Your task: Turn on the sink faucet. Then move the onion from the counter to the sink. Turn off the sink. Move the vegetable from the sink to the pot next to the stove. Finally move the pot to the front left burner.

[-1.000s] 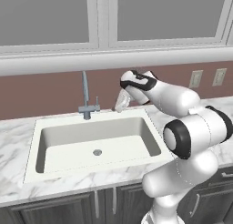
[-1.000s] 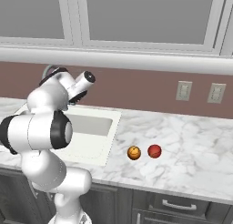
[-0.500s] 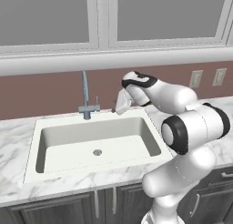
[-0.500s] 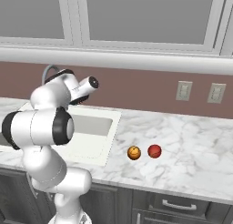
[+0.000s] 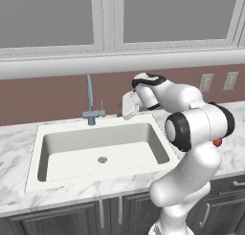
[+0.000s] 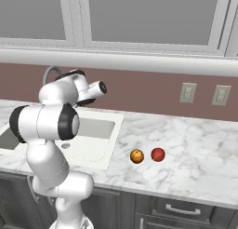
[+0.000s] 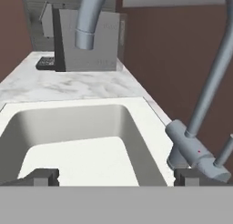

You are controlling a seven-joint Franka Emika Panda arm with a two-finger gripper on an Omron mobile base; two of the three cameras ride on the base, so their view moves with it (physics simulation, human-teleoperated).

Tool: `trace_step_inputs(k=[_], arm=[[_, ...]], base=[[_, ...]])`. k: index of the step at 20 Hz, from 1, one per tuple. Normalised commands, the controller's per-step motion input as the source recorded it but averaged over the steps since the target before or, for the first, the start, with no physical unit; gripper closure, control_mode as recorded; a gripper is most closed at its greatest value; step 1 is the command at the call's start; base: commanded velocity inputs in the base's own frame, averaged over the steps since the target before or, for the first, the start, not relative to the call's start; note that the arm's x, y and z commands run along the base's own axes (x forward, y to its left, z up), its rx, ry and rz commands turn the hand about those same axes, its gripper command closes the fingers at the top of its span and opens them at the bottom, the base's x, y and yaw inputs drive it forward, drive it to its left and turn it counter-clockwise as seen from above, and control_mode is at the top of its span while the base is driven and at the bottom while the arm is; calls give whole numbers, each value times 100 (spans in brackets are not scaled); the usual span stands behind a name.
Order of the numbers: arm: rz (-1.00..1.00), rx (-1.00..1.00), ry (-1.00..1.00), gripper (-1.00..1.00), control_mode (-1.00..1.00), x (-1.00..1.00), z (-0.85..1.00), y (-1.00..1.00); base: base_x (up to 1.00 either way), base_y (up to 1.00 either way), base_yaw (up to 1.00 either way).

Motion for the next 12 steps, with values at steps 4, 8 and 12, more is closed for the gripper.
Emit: trace_step_inputs(k=[4,8,12], arm=[[6,8,0,-100,-100,23,0,2],[5,5,1,-100,-100,22,0,13],[5,3,1,-100,-100,19,-3,17]], base=[[0,0,0],[0,0,0],[0,0,0]])
